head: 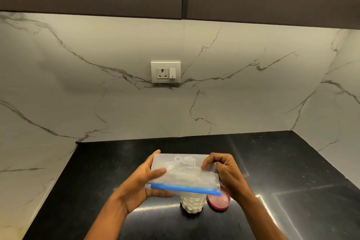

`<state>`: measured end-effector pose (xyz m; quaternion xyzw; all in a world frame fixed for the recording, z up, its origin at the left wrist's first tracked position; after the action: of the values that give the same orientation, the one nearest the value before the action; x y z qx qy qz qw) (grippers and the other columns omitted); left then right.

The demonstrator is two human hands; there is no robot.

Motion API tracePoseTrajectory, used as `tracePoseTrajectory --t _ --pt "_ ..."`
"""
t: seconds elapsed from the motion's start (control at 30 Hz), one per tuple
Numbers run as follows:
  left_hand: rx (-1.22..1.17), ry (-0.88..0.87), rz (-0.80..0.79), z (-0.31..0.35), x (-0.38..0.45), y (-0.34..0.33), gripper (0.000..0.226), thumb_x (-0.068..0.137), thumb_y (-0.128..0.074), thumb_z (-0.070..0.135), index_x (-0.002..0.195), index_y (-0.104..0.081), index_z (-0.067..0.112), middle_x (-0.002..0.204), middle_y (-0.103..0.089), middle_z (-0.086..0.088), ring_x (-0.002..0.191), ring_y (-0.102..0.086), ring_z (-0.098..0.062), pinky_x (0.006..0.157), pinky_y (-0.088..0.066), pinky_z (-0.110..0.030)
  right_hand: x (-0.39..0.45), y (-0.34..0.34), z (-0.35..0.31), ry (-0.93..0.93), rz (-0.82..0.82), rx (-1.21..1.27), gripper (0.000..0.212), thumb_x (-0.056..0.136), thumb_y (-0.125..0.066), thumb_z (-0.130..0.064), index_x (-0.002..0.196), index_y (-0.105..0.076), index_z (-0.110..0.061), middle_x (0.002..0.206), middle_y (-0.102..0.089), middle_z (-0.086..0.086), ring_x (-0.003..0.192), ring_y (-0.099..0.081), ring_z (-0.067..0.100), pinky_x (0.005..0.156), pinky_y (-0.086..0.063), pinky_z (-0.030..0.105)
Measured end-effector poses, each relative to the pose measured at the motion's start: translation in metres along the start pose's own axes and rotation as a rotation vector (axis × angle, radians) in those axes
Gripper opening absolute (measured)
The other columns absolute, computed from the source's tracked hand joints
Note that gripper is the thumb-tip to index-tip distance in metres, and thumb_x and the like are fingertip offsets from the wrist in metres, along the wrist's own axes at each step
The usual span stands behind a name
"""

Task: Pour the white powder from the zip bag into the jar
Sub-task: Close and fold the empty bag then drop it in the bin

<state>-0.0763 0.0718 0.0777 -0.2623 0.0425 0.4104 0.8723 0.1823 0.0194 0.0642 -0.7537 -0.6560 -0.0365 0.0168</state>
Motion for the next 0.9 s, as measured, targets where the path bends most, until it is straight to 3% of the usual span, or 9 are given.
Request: tracePoseTrajectory --t 0.13,0.23,0.3,0.4,0.5,0.57,0.67,0.77,0.9 --pt "0.187 -0.065 0.073 0.008 0.003 0.005 0.108 0.054 -0.089 0.013 0.147 -0.036 0.028 0.121 -0.07 -0.014 0.108 -0.069 -0.04 0.086 -0.058 -0.056 -0.006 0.022 -0.007 -0.042 -0.145 -0.037 0.034 0.087 -0.047 0.002 0.106 -0.073 -0.009 0.113 -0.072 0.007 0.11 -0.066 0.029 0.091 -0.056 0.041" --pt "0.346 -0.106 0.042 0.021 0.006 0.008 0.089 0.068 -0.085 0.007 0.143 -0.043 0.03 0.124 -0.068 -0.012 0.111 -0.068 -0.034 0.093 -0.055 -0.055 -0.001 0.034 -0.029 -0.045 -0.146 -0.129 0.043 0.084 -0.057 -0.025 0.126 -0.063 -0.023 0.121 -0.07 -0.002 0.116 -0.064 0.019 0.1 -0.051 0.04" --pt "0.429 -0.098 -0.03 0.027 0.009 0.006 0.078 0.076 -0.078 -0.002 0.14 -0.046 0.028 0.124 -0.068 -0.009 0.114 -0.067 -0.032 0.097 -0.054 -0.053 0.006 0.02 -0.041 -0.124 -0.341 -0.313 0.053 0.084 -0.065 -0.045 0.134 -0.055 -0.03 0.123 -0.069 -0.007 0.116 -0.064 0.013 0.101 -0.051 0.037" --pt "0.488 -0.103 -0.078 0.034 0.016 -0.001 0.074 0.076 -0.076 -0.004 0.137 -0.049 0.028 0.123 -0.068 -0.01 0.114 -0.067 -0.034 0.096 -0.055 -0.052 0.009 -0.009 -0.041 -0.233 -0.57 -0.393 0.048 0.087 -0.072 -0.031 0.131 -0.059 -0.02 0.119 -0.07 0.002 0.107 -0.069 0.018 0.092 -0.057 0.038" --pt "0.461 -0.17 0.044 0.033 0.027 0.0 0.075 0.07 -0.083 0.007 0.135 -0.053 0.03 0.116 -0.071 -0.013 0.104 -0.07 -0.035 0.09 -0.058 -0.052 0.009 -0.015 -0.03 -0.207 -0.415 -0.336 0.033 0.085 -0.074 -0.023 0.116 -0.069 -0.013 0.108 -0.074 0.006 0.098 -0.073 0.023 0.09 -0.058 0.044" --pt "0.271 -0.186 0.204 0.024 0.032 0.004 0.08 0.061 -0.088 0.024 0.134 -0.056 0.028 0.109 -0.073 -0.015 0.093 -0.073 -0.033 0.08 -0.06 -0.047 0.009 -0.013 -0.023 -0.194 -0.267 -0.221 0.028 0.084 -0.075 -0.018 0.111 -0.072 -0.012 0.104 -0.076 0.008 0.095 -0.073 0.025 0.089 -0.058 0.045" --pt "0.116 -0.126 0.223 0.003 0.03 -0.007 0.06 0.073 -0.083 0.039 0.127 -0.063 0.02 0.11 -0.074 -0.013 0.093 -0.073 -0.032 0.08 -0.059 -0.048 0.011 -0.023 -0.015 -0.159 -0.085 -0.063 0.025 0.084 -0.075 -0.013 0.109 -0.071 -0.009 0.101 -0.076 0.009 0.092 -0.074 0.027 0.085 -0.06 0.044" --pt "0.128 -0.074 0.211 -0.011 0.032 -0.028 0.049 0.077 -0.08 0.036 0.12 -0.065 0.018 0.111 -0.075 -0.013 0.102 -0.072 -0.035 0.088 -0.057 -0.055 0.012 -0.036 -0.012 -0.106 0.01 -0.027 0.025 0.086 -0.073 -0.014 0.11 -0.069 -0.008 0.1 -0.076 0.008 0.091 -0.074 0.024 0.08 -0.061 0.04" --pt "0.105 -0.122 0.359 -0.012 0.04 -0.028 0.046 0.073 -0.081 0.017 0.116 -0.066 0.005 0.101 -0.077 -0.013 0.093 -0.075 -0.031 0.083 -0.06 -0.051 0.014 -0.04 -0.007 -0.083 0.042 -0.015 0.028 0.086 -0.072 -0.016 0.113 -0.067 -0.009 0.102 -0.076 0.006 0.092 -0.074 0.022 0.082 -0.061 0.043"
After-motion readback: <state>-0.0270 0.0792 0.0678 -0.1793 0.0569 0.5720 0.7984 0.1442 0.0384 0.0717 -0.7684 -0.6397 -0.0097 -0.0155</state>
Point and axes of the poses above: each hand's wrist, its own x-axis towards the middle knuckle, its own y-axis out of the back of the hand, z = x × y, the point moved 1 cm from there along x, towards the middle knuckle
